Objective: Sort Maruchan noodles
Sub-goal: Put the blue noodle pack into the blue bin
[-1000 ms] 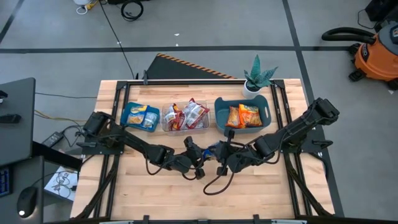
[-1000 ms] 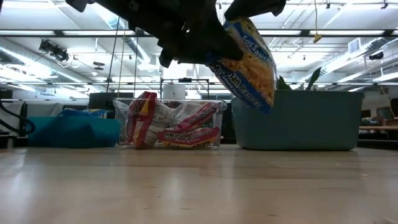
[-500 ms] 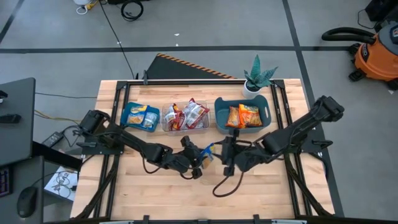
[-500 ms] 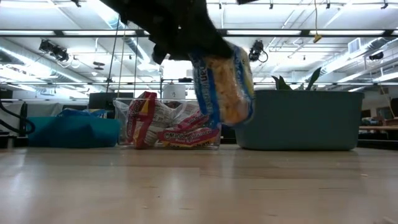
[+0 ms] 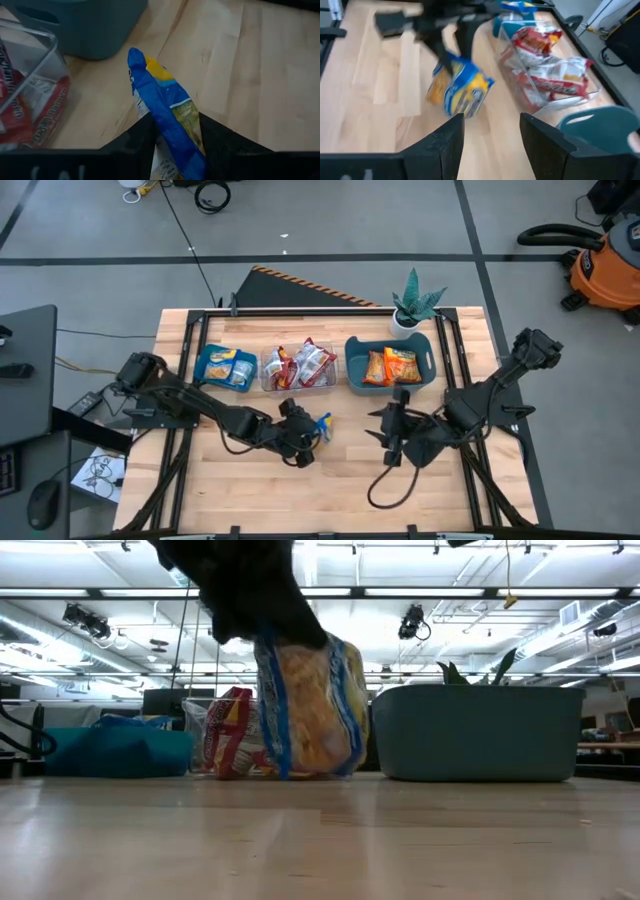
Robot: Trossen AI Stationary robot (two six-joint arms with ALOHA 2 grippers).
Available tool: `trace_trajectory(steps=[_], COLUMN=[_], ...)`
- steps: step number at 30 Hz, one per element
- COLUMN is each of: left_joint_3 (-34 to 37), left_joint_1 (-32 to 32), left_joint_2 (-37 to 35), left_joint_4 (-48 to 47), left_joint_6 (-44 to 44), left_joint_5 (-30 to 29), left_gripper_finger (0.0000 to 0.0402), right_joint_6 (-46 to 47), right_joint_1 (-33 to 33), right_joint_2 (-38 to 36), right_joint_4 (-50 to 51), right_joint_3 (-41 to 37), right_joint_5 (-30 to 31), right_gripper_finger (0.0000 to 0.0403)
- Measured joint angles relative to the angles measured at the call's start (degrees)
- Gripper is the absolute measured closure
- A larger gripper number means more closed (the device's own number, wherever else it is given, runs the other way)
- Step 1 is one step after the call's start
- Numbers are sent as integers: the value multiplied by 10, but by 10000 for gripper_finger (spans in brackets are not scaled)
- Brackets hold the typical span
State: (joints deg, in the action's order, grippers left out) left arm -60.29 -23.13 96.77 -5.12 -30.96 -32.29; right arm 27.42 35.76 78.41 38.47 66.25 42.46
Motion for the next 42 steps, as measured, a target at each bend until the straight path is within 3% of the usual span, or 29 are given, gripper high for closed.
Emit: trace_trajectory(steps=[18,26,30,35,42], left_joint_3=[0,1,1,0,-30], left_joint_1=[-5,-12,-22,-14,-40], left_joint_2=[-192,-118,-85,-56,2], left_joint_4=[-211,-224,-230,-267,-264], left_joint_6=[-62,-90,-38,-31,63], left_joint_5=[-11,67,98,109,75], left_gripper_finger=[269,249,240,240,239], right_joint_6=[62,63,56,55,54], right_joint_1=[51,51,50,49,47], right_joint_2=[2,2,2,2,2], right_joint_4=[10,-27,-61,-74,-91], right_joint_3=[-28,-46,-76,-93,-108], right_joint_5=[40,46,41,40,33], right_gripper_finger=[206,206,206,206,206])
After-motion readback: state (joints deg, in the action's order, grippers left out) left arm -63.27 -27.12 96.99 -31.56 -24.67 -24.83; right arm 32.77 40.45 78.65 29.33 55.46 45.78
